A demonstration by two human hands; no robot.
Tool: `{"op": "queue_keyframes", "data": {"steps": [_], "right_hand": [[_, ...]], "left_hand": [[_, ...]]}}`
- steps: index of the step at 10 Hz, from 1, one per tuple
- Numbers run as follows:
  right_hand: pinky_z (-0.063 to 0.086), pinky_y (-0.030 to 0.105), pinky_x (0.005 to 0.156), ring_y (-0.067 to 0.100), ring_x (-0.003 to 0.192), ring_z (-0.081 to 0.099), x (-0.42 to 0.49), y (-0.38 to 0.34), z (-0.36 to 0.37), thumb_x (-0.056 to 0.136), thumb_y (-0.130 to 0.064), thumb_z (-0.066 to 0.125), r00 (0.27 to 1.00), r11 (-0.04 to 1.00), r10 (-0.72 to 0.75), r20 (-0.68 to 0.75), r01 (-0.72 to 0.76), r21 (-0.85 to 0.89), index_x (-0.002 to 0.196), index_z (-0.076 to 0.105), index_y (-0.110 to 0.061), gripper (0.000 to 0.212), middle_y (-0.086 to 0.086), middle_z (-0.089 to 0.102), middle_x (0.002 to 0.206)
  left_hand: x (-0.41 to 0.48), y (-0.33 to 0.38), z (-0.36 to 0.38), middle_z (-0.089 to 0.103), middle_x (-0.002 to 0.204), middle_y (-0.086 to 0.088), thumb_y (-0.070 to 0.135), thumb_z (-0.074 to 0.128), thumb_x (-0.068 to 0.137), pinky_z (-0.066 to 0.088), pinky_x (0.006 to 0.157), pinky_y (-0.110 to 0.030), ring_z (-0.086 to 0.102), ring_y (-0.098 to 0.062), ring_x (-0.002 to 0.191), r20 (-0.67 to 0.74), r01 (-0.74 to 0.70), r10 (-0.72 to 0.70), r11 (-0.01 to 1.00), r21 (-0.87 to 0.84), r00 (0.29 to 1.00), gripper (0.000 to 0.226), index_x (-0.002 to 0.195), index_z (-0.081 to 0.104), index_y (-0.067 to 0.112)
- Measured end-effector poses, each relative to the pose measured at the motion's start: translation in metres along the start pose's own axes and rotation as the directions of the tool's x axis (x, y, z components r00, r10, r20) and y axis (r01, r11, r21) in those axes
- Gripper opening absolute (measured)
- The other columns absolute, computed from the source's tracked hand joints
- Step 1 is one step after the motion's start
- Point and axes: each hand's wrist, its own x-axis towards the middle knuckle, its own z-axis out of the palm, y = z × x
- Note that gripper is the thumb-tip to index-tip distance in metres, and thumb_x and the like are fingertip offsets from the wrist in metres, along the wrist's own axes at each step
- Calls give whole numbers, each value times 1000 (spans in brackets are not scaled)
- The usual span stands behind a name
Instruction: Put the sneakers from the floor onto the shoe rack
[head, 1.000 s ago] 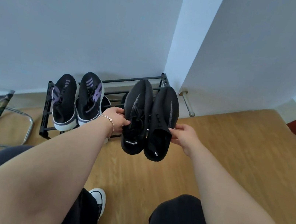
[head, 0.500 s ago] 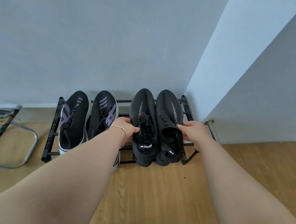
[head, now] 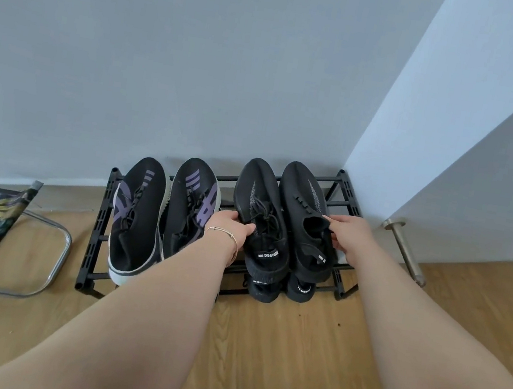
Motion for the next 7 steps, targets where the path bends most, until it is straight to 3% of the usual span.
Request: {"op": "queue_keyframes", "data": {"steps": [1,2,3,4,5,7], "right_hand": [[54,33,70,23,84,66,-2,1,1,82,-22,81,1000,1000,-16,-23,17,24,122,69,-8,44,12,75,107],[57,36,81,23,94,68,-4,3,6,82,-20,82,998,998,-32,-57,34,51,124,69,-12,44,10,73,113],[54,40,97,27,107,67,-10,2,8,86,-21,77,993,999,-46,-107,47,6,121,71,-12,37,9,72,120],[50,39,92,36,110,63,-29,-9,10,97,-18,53,965,943,-199,-171,141,-302,109,73,-3,27,15,72,115],[48,38,91,31,107,61,-63,-31,9,100,-21,47,932,843,-331,-146,222,-490,125,64,-6,34,10,67,112],[49,46,95,33,120,52,-149,-98,1,99,-31,53,870,638,-492,-29,337,-692,139,51,-11,45,13,60,131]], "left_hand": [[14,-5,2,80,89,-3,33,75,57,61,86,-45,76,-29,88,2,4,-4,999,39,1000,31,84,74,19],[22,-6,4,80,90,-3,34,72,58,60,90,-45,75,-29,90,-11,-16,17,995,101,1000,27,82,73,23],[-23,23,3,77,103,-5,32,71,74,55,96,-40,70,-31,99,-31,-56,65,969,239,997,30,100,75,17],[-56,45,2,70,118,-14,28,61,90,52,96,-36,64,-36,109,-74,-63,96,932,358,993,38,119,67,4],[-84,69,-7,65,126,-19,25,53,97,50,94,-37,62,-38,114,-131,0,74,871,491,989,43,130,57,-2],[-152,142,-50,48,144,-18,24,51,97,46,99,-48,47,-41,129,-173,-29,195,739,673,965,49,143,41,9]]}}
